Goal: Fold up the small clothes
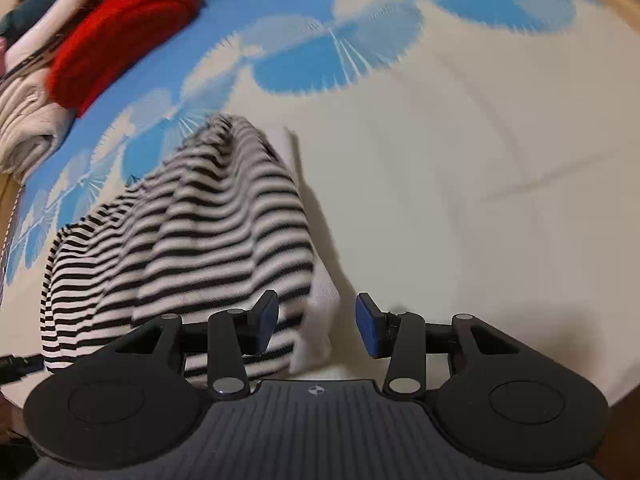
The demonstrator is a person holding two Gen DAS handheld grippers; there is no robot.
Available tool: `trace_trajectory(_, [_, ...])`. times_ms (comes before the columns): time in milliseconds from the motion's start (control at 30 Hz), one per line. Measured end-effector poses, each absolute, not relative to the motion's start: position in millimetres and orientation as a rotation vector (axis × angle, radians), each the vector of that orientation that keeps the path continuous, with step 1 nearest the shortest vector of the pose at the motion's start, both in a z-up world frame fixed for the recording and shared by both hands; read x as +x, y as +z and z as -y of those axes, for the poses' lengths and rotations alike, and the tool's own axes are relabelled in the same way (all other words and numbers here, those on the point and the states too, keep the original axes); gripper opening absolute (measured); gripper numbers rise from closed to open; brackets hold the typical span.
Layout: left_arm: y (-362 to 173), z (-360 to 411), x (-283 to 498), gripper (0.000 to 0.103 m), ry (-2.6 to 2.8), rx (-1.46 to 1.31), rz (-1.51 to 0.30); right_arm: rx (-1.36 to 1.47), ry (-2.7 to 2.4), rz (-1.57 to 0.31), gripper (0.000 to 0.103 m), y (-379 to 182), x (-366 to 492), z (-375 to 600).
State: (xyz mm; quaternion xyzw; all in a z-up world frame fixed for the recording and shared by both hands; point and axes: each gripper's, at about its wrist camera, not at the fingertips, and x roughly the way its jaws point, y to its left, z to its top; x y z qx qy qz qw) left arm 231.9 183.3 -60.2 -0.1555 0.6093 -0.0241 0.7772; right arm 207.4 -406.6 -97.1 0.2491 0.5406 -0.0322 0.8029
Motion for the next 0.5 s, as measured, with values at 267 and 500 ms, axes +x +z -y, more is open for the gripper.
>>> trace_trajectory(267, [-75, -164, 236, 0.001, -0.109, -0.242, -1.361, 0.417, -0.023, -1.212, 0.042, -107, 213, 377])
trace_trajectory(500, [-31, -192, 214, 0.000, -0.104, -0.309, -1.137, 0.556, 0.002, -0.994, 0.005, -74, 199, 407])
